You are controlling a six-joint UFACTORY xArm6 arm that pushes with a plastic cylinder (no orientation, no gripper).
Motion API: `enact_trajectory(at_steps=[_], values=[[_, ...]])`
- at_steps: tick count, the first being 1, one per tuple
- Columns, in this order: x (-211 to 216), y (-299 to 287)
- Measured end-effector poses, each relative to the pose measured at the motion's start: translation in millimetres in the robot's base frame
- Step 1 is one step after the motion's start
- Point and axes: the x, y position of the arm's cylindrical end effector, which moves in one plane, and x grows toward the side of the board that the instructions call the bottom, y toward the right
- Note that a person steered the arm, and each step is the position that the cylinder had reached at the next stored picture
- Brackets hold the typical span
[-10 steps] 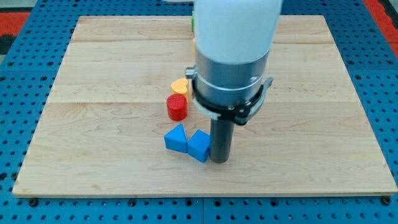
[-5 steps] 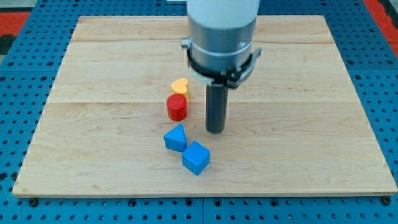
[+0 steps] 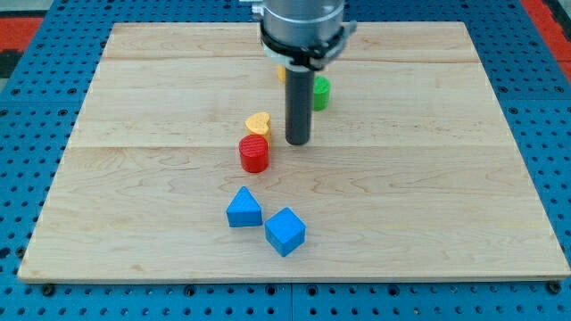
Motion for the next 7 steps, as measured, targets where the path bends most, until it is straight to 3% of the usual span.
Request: enact_trajectory(at_steps=[1, 2, 3, 4, 7], values=[[-10, -58], [-73, -55], [-70, -104], [-11, -86], [67, -71]])
